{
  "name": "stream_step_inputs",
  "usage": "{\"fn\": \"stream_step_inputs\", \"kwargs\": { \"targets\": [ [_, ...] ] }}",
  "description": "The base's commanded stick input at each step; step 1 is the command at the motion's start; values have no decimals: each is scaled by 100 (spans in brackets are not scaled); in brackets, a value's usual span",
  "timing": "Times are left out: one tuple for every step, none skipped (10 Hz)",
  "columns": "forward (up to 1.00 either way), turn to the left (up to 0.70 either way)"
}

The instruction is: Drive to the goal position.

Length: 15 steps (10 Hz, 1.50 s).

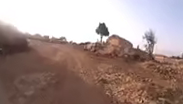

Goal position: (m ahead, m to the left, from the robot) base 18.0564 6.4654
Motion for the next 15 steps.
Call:
{"fn": "stream_step_inputs", "kwargs": {
  "targets": [
    [70,0],
    [70,0],
    [70,0],
    [70,0],
    [70,0],
    [70,0],
    [70,0],
    [70,0],
    [70,0],
    [70,0],
    [70,0],
    [70,0],
    [70,0],
    [70,0],
    [70,0]
  ]
}}
